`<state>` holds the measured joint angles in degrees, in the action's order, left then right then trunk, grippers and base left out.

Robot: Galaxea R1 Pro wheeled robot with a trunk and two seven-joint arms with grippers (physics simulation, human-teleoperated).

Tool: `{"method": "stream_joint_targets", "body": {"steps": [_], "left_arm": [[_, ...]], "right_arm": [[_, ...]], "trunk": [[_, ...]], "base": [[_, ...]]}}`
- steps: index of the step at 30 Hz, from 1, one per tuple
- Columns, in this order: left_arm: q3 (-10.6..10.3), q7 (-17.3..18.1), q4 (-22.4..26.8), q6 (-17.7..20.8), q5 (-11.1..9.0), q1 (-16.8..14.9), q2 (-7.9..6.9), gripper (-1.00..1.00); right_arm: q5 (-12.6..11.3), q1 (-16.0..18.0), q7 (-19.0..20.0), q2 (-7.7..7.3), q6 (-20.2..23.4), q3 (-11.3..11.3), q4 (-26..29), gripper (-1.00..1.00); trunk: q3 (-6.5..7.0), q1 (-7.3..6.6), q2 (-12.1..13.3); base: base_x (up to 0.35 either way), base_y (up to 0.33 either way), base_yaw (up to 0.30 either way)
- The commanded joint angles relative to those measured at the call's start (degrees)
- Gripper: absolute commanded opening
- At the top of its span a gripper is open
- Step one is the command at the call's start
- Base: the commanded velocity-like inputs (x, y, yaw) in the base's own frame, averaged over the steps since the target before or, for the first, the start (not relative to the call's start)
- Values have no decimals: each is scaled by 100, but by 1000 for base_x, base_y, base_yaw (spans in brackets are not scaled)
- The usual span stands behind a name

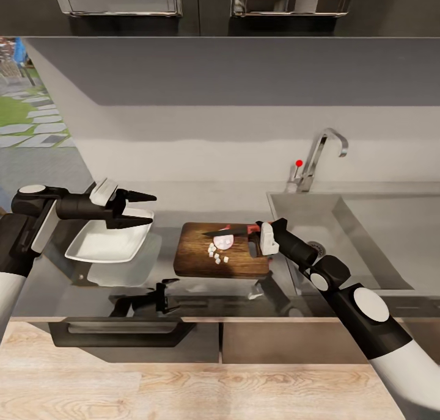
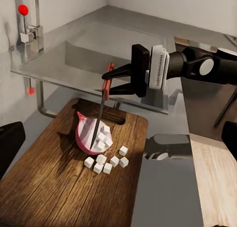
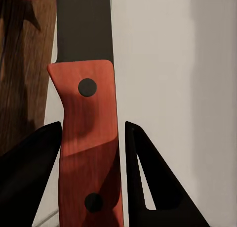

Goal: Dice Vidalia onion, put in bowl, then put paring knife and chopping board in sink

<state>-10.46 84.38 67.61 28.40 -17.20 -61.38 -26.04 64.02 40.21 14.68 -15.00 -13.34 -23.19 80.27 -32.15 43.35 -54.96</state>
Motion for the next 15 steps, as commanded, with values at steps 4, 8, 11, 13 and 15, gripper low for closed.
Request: {"method": "stream_joint_targets", "body": {"steps": [4,8,11,13,15], "left_arm": [[-14,1,-14,60,-29,-6,-7,100],[-12,5,-18,60,-29,-6,-7,100],[-10,6,-19,60,-29,-6,-7,100],[-10,5,-19,65,-29,-6,-7,100],[-9,2,-20,68,-29,-6,-7,100]], "right_arm": [[40,5,9,-3,-12,0,7,-100],[40,5,15,-3,-12,6,7,-100],[40,5,17,-3,-11,7,7,-100],[40,5,15,-3,-14,7,7,-100],[40,5,14,-3,-17,8,7,-100]], "trunk": [[-60,66,-125],[-114,132,-245],[-131,154,-285],[-167,198,-365],[-185,220,-405]], "base": [[0,0,0],[0,0,0],[0,0,0],[0,0,0],[0,0,0]]}}
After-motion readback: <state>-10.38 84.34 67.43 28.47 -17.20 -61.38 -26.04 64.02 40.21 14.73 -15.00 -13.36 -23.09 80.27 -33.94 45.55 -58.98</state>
